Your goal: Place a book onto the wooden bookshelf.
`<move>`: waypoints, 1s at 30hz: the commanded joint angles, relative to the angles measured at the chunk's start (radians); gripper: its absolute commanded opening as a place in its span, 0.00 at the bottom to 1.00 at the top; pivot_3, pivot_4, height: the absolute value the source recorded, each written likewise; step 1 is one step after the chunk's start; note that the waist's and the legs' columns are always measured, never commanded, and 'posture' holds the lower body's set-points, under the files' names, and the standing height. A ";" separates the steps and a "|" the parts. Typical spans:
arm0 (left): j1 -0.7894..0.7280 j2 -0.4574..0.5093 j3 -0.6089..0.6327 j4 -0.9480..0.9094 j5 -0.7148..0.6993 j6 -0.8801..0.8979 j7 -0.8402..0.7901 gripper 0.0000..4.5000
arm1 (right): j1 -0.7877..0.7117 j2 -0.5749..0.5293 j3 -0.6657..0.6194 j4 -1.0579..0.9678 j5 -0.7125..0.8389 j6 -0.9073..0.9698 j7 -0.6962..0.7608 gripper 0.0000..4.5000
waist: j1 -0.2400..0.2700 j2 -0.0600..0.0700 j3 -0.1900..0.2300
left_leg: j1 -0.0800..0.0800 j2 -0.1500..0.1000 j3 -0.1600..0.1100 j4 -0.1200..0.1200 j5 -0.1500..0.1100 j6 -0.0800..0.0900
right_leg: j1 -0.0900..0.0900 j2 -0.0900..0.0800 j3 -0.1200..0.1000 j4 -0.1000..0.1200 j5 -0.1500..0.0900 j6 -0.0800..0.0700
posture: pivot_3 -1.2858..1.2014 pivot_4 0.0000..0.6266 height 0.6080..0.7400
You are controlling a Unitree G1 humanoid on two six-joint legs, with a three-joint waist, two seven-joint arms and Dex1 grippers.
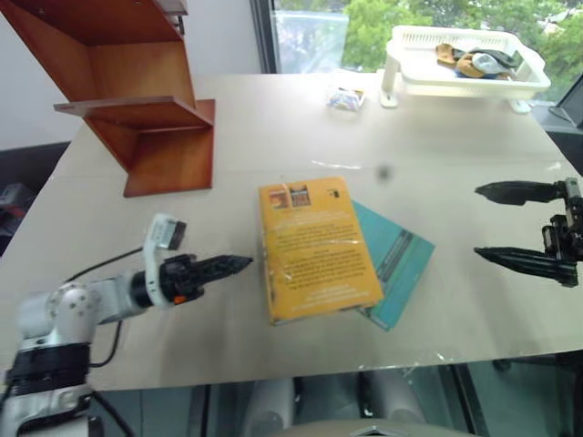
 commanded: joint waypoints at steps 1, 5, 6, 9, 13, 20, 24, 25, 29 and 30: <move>-0.034 -0.044 -0.045 0.093 0.023 0.003 0.006 0.99 | 0.015 -0.032 -0.067 -0.023 0.005 -0.002 -0.006 1.00 | -0.001 0.000 0.000 | 0.000 0.000 0.000 0.000 0.000 0.000 | 0.000 0.000 0.000 0.000 0.000 0.000 | 0.52 0.24 1.00; -0.096 -0.090 -0.092 0.190 0.040 0.023 -0.010 0.99 | 0.037 -0.047 -0.095 -0.035 0.008 0.002 -0.013 1.00 | 0.000 0.000 0.000 | 0.000 -0.001 0.000 0.000 0.000 0.000 | 0.000 0.000 0.000 0.000 0.000 0.000 | 0.52 0.24 1.00; -0.100 -0.090 -0.110 0.199 0.054 0.017 -0.020 0.99 | 0.043 -0.050 -0.101 -0.036 0.004 0.000 -0.012 1.00 | 0.000 0.000 0.000 | -0.001 -0.001 0.000 0.000 0.000 0.000 | 0.000 0.001 0.000 0.000 0.000 0.000 | 0.52 0.24 1.00; -0.109 -0.097 -0.146 0.237 0.090 -0.003 -0.042 0.99 | 0.062 -0.060 -0.121 -0.035 -0.006 -0.003 -0.008 1.00 | 0.001 0.001 -0.001 | 0.000 -0.001 0.000 0.000 0.000 0.000 | 0.001 0.000 0.000 0.000 0.000 0.000 | 0.52 0.24 1.00; -0.128 -0.119 -0.146 0.264 0.102 -0.006 -0.055 0.99 | 0.079 -0.062 -0.139 -0.040 -0.010 -0.011 -0.009 1.00 | 0.003 0.003 -0.002 | 0.001 -0.002 -0.001 0.000 0.000 0.000 | 0.003 0.000 0.000 0.000 0.000 0.000 | 0.52 0.24 1.00; -0.161 -0.155 -0.160 0.296 0.133 -0.011 -0.061 0.88 | 0.090 -0.057 -0.157 -0.027 -0.010 -0.018 -0.011 1.00 | 0.009 0.005 -0.003 | 0.002 -0.003 -0.002 0.002 0.000 0.000 | 0.005 -0.002 -0.001 0.000 0.000 0.000 | 0.52 0.24 1.00; -0.177 -0.171 -0.173 0.292 0.146 -0.017 -0.074 0.50 | 0.090 -0.058 -0.158 -0.015 -0.019 -0.027 -0.003 1.00 | 0.010 0.005 -0.003 | 0.002 -0.003 -0.002 0.002 0.000 0.000 | 0.005 -0.002 -0.001 0.000 0.000 0.000 | 0.52 0.24 1.00; -0.180 -0.175 -0.171 0.283 0.143 -0.014 -0.073 0.42 | 0.090 -0.058 -0.158 -0.012 -0.021 -0.030 -0.002 1.00 | 0.010 0.005 -0.003 | 0.002 -0.003 -0.003 0.002 0.000 0.000 | 0.005 -0.002 -0.002 0.000 0.000 0.000 | 0.52 0.24 1.00; -0.166 -0.165 -0.126 0.177 0.092 0.004 -0.068 0.13 | 0.100 -0.049 -0.155 -0.012 -0.031 -0.041 -0.002 1.00 | 0.012 0.006 -0.004 | 0.002 -0.003 -0.003 0.002 0.000 0.000 | 0.005 -0.004 -0.002 0.000 0.000 0.000 | 0.52 0.24 1.00; -0.161 -0.163 -0.111 0.152 0.078 0.011 -0.063 0.13 | 0.104 -0.048 -0.154 -0.011 -0.034 -0.044 -0.001 1.00 | 0.012 0.005 -0.003 | 0.001 -0.004 -0.003 0.002 0.000 0.000 | 0.005 -0.004 -0.002 -0.001 0.000 0.000 | 0.52 0.24 1.00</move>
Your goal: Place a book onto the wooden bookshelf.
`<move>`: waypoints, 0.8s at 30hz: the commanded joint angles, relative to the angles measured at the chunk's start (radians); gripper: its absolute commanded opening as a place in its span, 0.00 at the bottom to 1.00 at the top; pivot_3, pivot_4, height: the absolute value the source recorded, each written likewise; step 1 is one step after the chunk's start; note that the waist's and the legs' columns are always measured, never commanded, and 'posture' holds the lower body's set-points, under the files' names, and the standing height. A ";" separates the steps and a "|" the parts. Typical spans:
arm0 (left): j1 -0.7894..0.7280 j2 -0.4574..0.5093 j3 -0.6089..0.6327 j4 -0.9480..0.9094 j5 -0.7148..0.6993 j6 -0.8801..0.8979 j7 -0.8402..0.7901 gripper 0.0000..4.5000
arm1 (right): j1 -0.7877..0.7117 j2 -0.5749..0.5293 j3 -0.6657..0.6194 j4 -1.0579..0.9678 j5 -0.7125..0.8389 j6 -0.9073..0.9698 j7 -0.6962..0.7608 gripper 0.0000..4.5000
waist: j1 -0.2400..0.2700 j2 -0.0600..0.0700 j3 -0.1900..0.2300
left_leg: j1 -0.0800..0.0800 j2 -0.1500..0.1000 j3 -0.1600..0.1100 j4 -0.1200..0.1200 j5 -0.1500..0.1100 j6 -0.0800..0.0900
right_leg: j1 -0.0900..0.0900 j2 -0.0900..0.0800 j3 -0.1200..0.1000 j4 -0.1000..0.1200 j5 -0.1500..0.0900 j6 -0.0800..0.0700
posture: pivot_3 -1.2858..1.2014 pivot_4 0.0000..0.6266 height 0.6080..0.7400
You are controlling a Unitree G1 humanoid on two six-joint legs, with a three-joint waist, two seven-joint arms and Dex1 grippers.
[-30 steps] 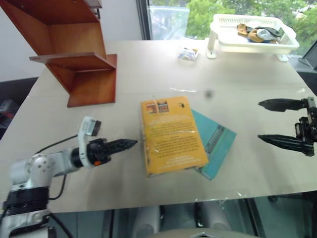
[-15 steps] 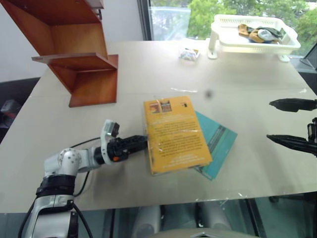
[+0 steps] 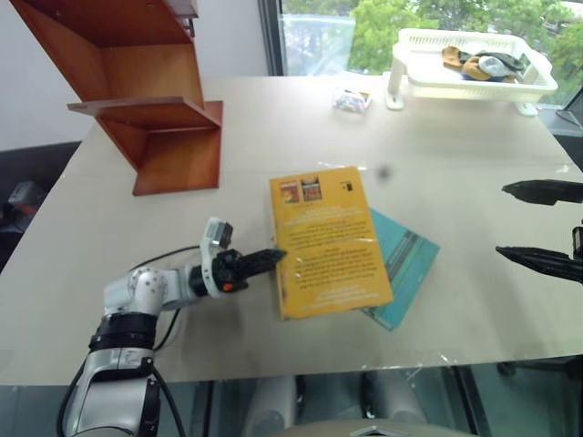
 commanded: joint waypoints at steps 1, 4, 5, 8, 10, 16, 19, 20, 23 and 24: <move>0.020 0.003 0.059 -0.123 -0.072 0.029 0.014 0.13 | 0.010 -0.001 -0.039 0.000 -0.011 -0.025 0.003 1.00 | -0.001 -0.001 0.001 | 0.000 0.000 0.000 0.000 0.000 0.000 | 0.000 -0.001 0.000 0.000 0.000 0.000 | 0.52 0.24 1.00; 0.040 0.033 0.128 -0.237 -0.140 0.052 0.030 0.13 | -0.006 0.001 -0.036 0.024 -0.001 -0.026 0.000 1.00 | -0.007 -0.003 0.002 | -0.001 0.000 -0.001 0.000 0.000 0.000 | -0.001 -0.002 -0.001 -0.001 0.000 0.000 | 0.52 0.24 1.00; 0.042 0.040 0.150 -0.269 -0.159 0.057 0.042 0.13 | -0.012 0.003 -0.034 0.032 0.004 -0.026 0.000 1.00 | -0.007 -0.003 0.002 | -0.002 0.000 -0.001 -0.001 0.000 0.000 | -0.001 -0.004 -0.001 -0.002 0.000 0.000 | 0.52 0.24 1.00; 0.011 0.063 0.216 -0.358 -0.215 0.053 0.088 0.13 | -0.036 0.011 -0.021 0.073 0.014 -0.035 0.008 1.00 | -0.011 -0.003 0.002 | -0.001 0.001 -0.001 -0.001 0.000 0.000 | 0.000 -0.004 -0.002 -0.002 0.000 0.000 | 0.52 0.24 1.00; -0.022 0.094 0.239 -0.427 -0.231 0.024 0.100 0.13 | -0.053 0.022 -0.015 0.101 0.031 -0.031 0.012 1.00 | -0.012 -0.003 0.002 | -0.001 0.000 -0.001 -0.001 0.000 0.000 | 0.000 -0.004 -0.002 -0.002 0.000 0.000 | 0.52 0.24 1.00; -0.235 0.241 0.193 -0.549 -0.089 -0.195 0.102 0.13 | -0.163 0.069 -0.003 0.302 0.103 -0.008 0.055 1.00 | -0.009 -0.005 0.003 | -0.002 -0.003 -0.002 -0.001 0.000 0.000 | 0.001 -0.001 -0.003 -0.004 0.000 0.000 | 0.52 0.24 1.00; -0.375 0.332 0.112 -0.541 0.082 -0.361 0.106 0.13 | -0.225 0.056 -0.004 0.415 0.125 0.013 0.104 1.00 | -0.010 -0.005 0.004 | -0.001 -0.004 -0.001 -0.002 0.000 0.000 | 0.002 0.000 -0.002 -0.006 0.000 0.000 | 0.52 0.24 1.00; -0.418 0.358 0.089 -0.529 0.132 -0.424 0.091 0.13 | -0.251 0.048 -0.007 0.456 0.141 0.031 0.120 1.00 | -0.010 -0.005 0.004 | -0.002 -0.005 -0.001 -0.002 0.000 0.000 | 0.002 0.001 -0.002 -0.007 0.000 0.001 | 0.52 0.24 1.00; -0.510 0.447 0.002 -0.480 0.299 -0.601 0.024 0.13 | -0.317 0.016 -0.007 0.568 0.179 0.102 0.188 1.00 | -0.011 -0.004 0.004 | -0.002 -0.004 0.000 -0.003 0.000 0.000 | 0.001 0.004 -0.001 -0.008 0.000 0.001 | 0.52 0.24 1.00; -0.543 0.474 -0.033 -0.451 0.363 -0.663 0.008 0.13 | -0.334 0.003 -0.004 0.605 0.190 0.130 0.220 1.00 | -0.012 -0.004 0.004 | -0.002 -0.004 0.000 -0.003 0.000 0.000 | 0.001 0.005 -0.001 -0.009 0.000 0.000 | 0.52 0.24 1.00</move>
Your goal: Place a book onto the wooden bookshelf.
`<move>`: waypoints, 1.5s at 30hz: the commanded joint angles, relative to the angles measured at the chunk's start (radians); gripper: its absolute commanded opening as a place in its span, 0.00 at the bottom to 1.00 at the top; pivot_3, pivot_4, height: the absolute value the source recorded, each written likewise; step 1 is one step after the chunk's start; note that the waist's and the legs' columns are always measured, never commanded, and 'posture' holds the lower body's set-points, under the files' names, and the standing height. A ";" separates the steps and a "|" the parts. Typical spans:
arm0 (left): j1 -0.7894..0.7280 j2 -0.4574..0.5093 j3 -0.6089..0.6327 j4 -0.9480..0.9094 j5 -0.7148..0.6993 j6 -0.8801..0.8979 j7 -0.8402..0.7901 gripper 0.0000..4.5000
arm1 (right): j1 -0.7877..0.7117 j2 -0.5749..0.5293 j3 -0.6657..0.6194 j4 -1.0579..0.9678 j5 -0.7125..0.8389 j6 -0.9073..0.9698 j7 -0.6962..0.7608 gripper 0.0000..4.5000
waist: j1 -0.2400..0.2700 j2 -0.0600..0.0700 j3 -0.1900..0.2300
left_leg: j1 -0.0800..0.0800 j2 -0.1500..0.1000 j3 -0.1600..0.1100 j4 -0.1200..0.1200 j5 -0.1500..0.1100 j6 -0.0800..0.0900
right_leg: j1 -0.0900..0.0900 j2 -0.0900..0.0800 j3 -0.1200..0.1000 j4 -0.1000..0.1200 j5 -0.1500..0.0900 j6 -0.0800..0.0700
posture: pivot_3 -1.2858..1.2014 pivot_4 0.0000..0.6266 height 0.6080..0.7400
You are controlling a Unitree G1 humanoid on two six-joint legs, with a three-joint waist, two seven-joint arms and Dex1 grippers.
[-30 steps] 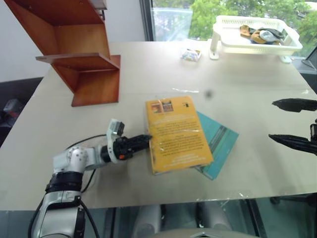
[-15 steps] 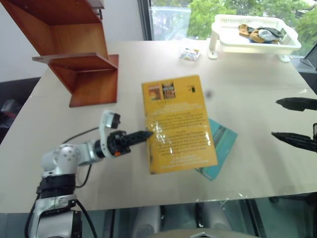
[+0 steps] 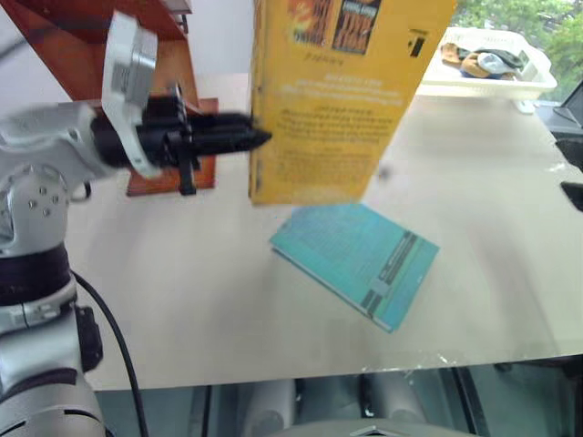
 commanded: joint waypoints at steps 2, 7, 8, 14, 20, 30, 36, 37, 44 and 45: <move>-0.131 0.102 -0.112 0.096 0.258 -0.269 -0.067 0.13 | -0.072 -0.070 -0.017 0.135 0.059 0.093 0.128 1.00 | -0.001 0.001 0.000 | 0.001 0.000 0.001 -0.002 0.000 0.000 | 0.000 0.001 0.001 -0.002 0.000 0.000 | 0.52 0.24 1.00; -0.258 0.192 -0.180 0.166 0.407 -0.404 -0.150 0.13 | -0.195 -0.086 -0.008 0.273 0.088 0.137 0.186 1.00 | -0.003 0.001 0.001 | -0.002 0.001 0.003 -0.004 0.000 0.000 | -0.003 0.002 0.003 -0.005 0.000 0.000 | 0.52 0.24 1.00; -0.281 0.205 -0.184 0.186 0.427 -0.422 -0.162 0.13 | -0.210 -0.087 -0.004 0.290 0.098 0.143 0.187 1.00 | -0.003 0.001 0.001 | -0.004 0.001 0.003 -0.004 0.000 0.000 | -0.005 0.002 0.003 -0.005 0.000 0.000 | 0.52 0.24 1.00; -0.348 0.225 -0.192 0.253 0.502 -0.500 -0.199 0.13 | -0.246 -0.072 0.052 0.343 0.107 0.123 0.188 1.00 | 0.001 0.002 0.001 | -0.015 0.001 0.004 0.000 0.002 -0.003 | -0.013 0.002 -0.001 -0.004 0.000 0.001 | 0.52 0.24 1.00; -0.379 0.266 -0.191 0.304 0.568 -0.543 -0.231 0.13 | -0.264 -0.060 0.076 0.361 0.105 0.090 0.188 1.00 | 0.000 0.002 0.002 | -0.017 0.001 0.003 0.003 0.001 -0.001 | -0.013 0.002 -0.002 -0.003 0.000 0.001 | 0.52 0.24 1.00; -0.370 0.278 -0.214 0.425 0.702 -0.703 -0.194 0.13 | -0.257 -0.069 0.084 0.369 0.106 0.068 0.188 1.00 | -0.001 0.003 0.002 | -0.017 0.001 0.003 0.005 0.001 -0.002 | -0.013 0.002 -0.002 -0.001 0.000 0.001 | 0.52 0.24 1.00; -0.392 0.262 -0.235 0.535 0.803 -0.827 -0.143 0.13 | -0.255 -0.074 0.074 0.370 0.105 0.062 0.188 1.00 | -0.001 0.003 0.002 | -0.017 0.001 0.003 0.005 0.001 -0.001 | -0.013 0.002 -0.002 0.001 0.000 0.001 | 0.52 0.24 1.00; -0.395 0.264 -0.240 0.552 0.817 -0.842 -0.141 0.13 | -0.254 -0.074 0.073 0.370 0.104 0.062 0.188 1.00 | -0.001 0.003 0.002 | -0.017 0.001 0.003 0.006 0.001 -0.001 | -0.013 0.002 -0.002 0.001 0.000 0.001 | 0.52 0.24 1.00; -0.417 0.295 -0.270 0.684 0.928 -0.965 -0.110 0.13 | -0.254 -0.075 0.070 0.369 0.099 0.059 0.188 1.00 | -0.001 0.003 0.002 | -0.017 0.001 0.003 0.006 0.001 -0.001 | -0.013 0.002 -0.002 0.002 0.000 0.001 | 0.52 0.24 1.00; -0.420 0.298 -0.275 0.694 0.943 -0.975 -0.108 0.13 | -0.257 -0.074 0.071 0.370 0.097 0.058 0.188 1.00 | -0.001 0.003 0.002 | -0.017 0.001 0.003 0.006 0.001 -0.001 | -0.013 0.002 -0.002 0.002 0.000 0.001 | 0.52 0.24 1.00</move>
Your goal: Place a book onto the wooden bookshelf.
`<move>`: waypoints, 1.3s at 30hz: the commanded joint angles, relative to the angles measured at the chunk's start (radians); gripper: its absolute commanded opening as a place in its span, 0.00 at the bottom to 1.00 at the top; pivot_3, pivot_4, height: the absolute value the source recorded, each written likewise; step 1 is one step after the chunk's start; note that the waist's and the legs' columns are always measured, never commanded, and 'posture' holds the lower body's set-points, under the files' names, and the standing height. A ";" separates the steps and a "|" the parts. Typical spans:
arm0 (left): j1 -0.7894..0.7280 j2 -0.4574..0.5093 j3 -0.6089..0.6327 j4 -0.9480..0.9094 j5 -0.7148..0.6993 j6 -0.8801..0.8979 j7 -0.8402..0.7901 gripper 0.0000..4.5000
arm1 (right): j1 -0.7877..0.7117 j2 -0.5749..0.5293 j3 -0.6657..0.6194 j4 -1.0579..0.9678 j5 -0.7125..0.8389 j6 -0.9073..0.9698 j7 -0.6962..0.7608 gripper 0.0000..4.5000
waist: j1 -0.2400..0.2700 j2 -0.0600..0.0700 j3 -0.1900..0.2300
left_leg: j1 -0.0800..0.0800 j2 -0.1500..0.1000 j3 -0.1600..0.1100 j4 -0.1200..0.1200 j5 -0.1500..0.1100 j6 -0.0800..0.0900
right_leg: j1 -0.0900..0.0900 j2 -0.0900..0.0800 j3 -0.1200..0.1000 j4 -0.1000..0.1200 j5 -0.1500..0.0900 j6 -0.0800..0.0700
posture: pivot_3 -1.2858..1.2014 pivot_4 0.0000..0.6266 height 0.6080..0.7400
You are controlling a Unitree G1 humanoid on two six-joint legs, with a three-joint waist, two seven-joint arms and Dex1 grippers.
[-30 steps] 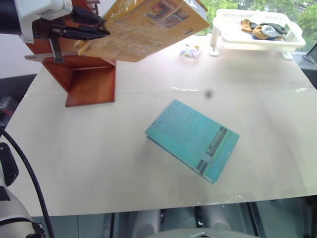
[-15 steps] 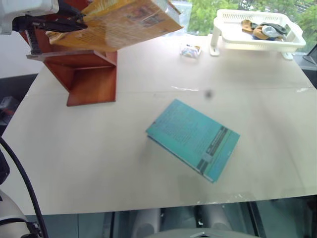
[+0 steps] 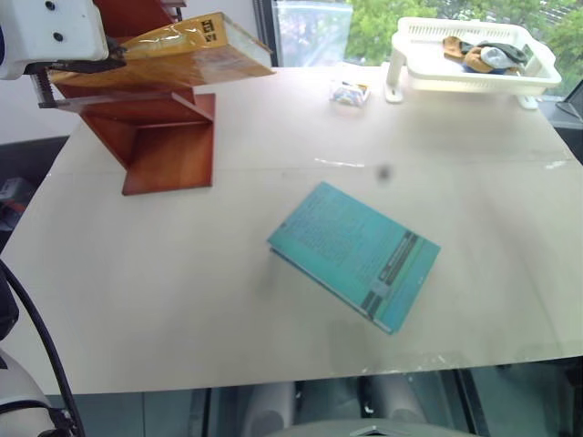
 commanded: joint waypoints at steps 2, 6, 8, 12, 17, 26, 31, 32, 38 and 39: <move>-0.055 0.041 0.009 0.046 0.063 -0.062 0.037 0.13 | -0.023 -0.021 -0.031 -0.012 0.004 -0.010 0.060 1.00 | 0.000 0.000 0.000 | 0.000 0.000 0.000 0.000 0.000 0.000 | 0.000 0.000 0.000 0.000 0.000 0.000 | 0.52 0.24 1.00; -0.072 0.044 -0.005 0.080 0.100 -0.092 0.042 0.13 | -0.041 -0.007 -0.023 -0.023 -0.013 -0.008 0.060 1.00 | 0.000 0.000 0.000 | 0.000 0.000 0.000 0.001 0.000 0.001 | -0.001 0.000 0.000 0.002 0.000 0.000 | 0.52 0.24 1.00; -0.074 0.047 -0.010 0.094 0.117 -0.093 0.035 0.13 | -0.050 0.012 -0.020 -0.056 -0.015 0.000 0.038 1.00 | -0.001 0.000 0.000 | 0.000 0.000 0.000 0.001 0.000 0.001 | -0.001 0.000 0.000 0.003 0.000 0.000 | 0.52 0.24 1.00; -0.058 0.061 -0.013 0.109 0.138 -0.086 0.016 0.13 | -0.052 0.031 -0.032 -0.100 -0.017 0.014 0.008 1.00 | -0.002 0.000 0.000 | 0.000 0.000 0.001 0.001 -0.001 0.001 | -0.003 0.000 0.001 0.006 0.000 0.000 | 0.52 0.24 1.00; -0.040 0.074 -0.018 0.114 0.153 -0.083 0.001 0.13 | -0.050 0.034 -0.043 -0.132 -0.012 0.033 -0.013 1.00 | -0.002 0.000 0.000 | 0.000 0.000 0.001 0.002 -0.001 0.001 | -0.003 0.000 0.001 0.007 0.000 0.000 | 0.52 0.24 1.00; -0.014 0.084 -0.022 0.113 0.157 -0.061 -0.022 0.13 | -0.065 0.025 -0.050 -0.096 -0.031 0.035 0.009 1.00 | -0.006 0.000 0.000 | 0.000 0.001 0.001 0.002 -0.001 0.002 | -0.003 0.000 0.002 0.008 0.000 0.000 | 0.52 0.24 1.00; 0.001 0.090 -0.021 0.113 0.157 -0.055 -0.028 0.13 | -0.066 0.013 -0.055 -0.054 -0.049 0.024 0.044 1.00 | -0.008 0.000 0.000 | 0.001 0.001 0.002 0.002 -0.001 0.002 | -0.003 0.000 0.003 0.008 0.000 0.000 | 0.52 0.24 1.00; 0.003 0.090 -0.023 0.115 0.158 -0.052 -0.035 0.13 | -0.065 0.011 -0.056 -0.044 -0.054 0.021 0.052 1.00 | -0.008 0.000 0.000 | 0.001 0.001 0.002 0.002 -0.001 0.002 | -0.003 0.000 0.003 0.008 0.000 0.000 | 0.52 0.24 1.00; 0.011 0.094 -0.023 0.105 0.159 -0.026 -0.061 0.35 | -0.056 0.007 -0.062 -0.020 -0.058 0.007 0.060 1.00 | -0.011 0.001 -0.001 | 0.002 0.001 0.003 0.002 -0.001 0.002 | -0.003 0.000 0.004 0.009 0.000 0.000 | 0.52 0.24 1.00; 0.012 0.095 -0.022 0.102 0.160 -0.022 -0.065 0.48 | -0.054 0.005 -0.062 -0.018 -0.057 0.005 0.060 1.00 | -0.011 0.001 0.000 | 0.002 0.001 0.004 0.002 -0.001 0.002 | -0.003 0.000 0.004 0.009 0.000 0.000 | 0.52 0.24 1.00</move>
